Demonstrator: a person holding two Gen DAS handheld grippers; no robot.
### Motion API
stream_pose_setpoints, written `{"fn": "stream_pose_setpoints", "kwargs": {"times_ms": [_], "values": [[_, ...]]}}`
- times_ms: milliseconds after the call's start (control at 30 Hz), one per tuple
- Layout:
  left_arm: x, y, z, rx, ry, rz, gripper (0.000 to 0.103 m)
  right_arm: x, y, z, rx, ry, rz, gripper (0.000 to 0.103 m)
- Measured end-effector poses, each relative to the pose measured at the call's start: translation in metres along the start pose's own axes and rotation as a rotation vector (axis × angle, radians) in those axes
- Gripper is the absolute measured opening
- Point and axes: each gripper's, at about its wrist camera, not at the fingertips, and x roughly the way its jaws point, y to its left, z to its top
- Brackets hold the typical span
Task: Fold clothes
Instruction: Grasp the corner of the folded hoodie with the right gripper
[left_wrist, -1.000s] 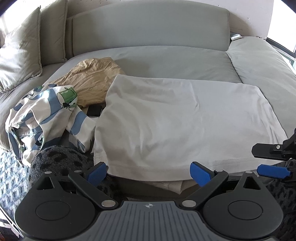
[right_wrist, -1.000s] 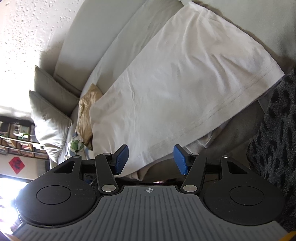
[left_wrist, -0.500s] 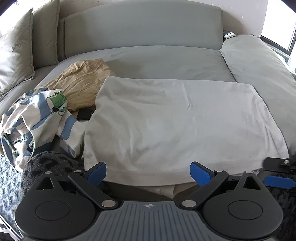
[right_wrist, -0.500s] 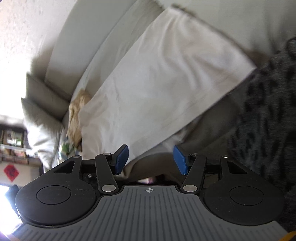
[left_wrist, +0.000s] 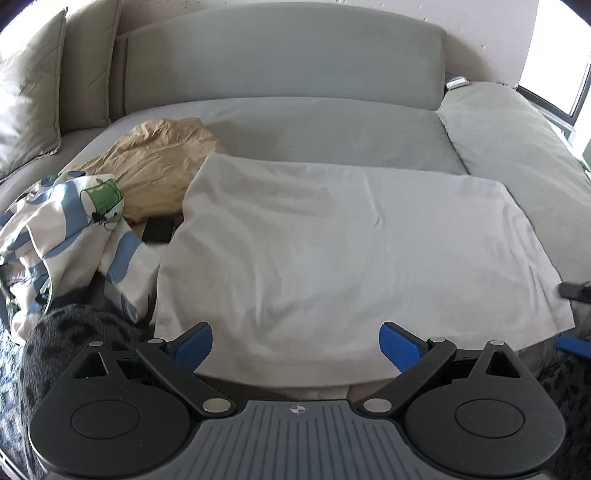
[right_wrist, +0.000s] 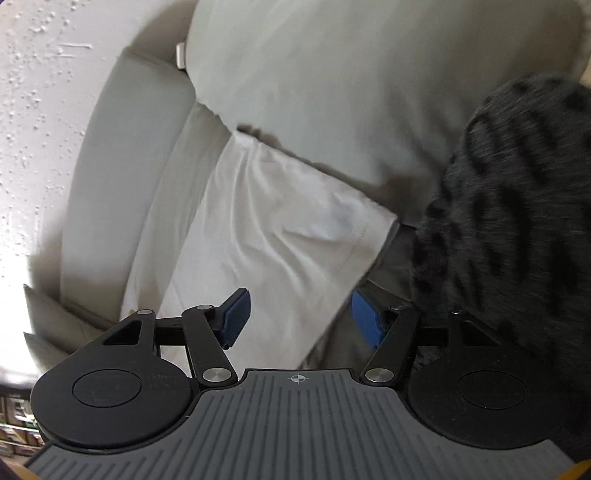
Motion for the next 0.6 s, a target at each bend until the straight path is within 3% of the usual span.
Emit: {"fn": "stream_pose_setpoints", "kwargs": {"times_ms": [100,167,300,400,433,467,533,567,600], "values": [[0.006,0.006,0.002,-0.016,0.002,0.008,0.097,0.030,-0.009,0.002,0.072,0.042,-0.012,0.062],[0.012,0.011,0.002,-0.029,0.005,0.019,0.097,0.032,-0.012,-0.001,0.112,-0.024,0.027,0.072],[0.029,0.015,-0.001,-0.040,0.025,0.059,0.097,0.030,-0.015,-0.001,0.118,-0.185,0.081,0.070],[0.035,0.017,-0.004,-0.043,0.056,0.045,0.097,0.044,-0.012,0.006,0.051,-0.252,0.080,0.070],[0.037,0.017,-0.005,-0.043,0.064,0.040,0.097,0.049,-0.011,0.009,0.025,-0.271,0.075,0.066],[0.037,0.017,-0.005,-0.041,0.067,0.039,0.097,0.053,-0.012,0.012,0.018,-0.276,0.050,0.052],[0.037,0.018,-0.006,-0.044,0.066,0.036,0.097,0.051,-0.015,0.020,0.043,-0.263,0.053,0.037],[0.037,0.019,-0.006,-0.047,0.066,0.033,0.097,0.048,-0.014,0.022,0.051,-0.250,0.076,0.010],[0.036,0.020,-0.006,-0.051,0.067,0.031,0.097,0.045,-0.014,0.024,0.058,-0.236,0.099,0.010]]}}
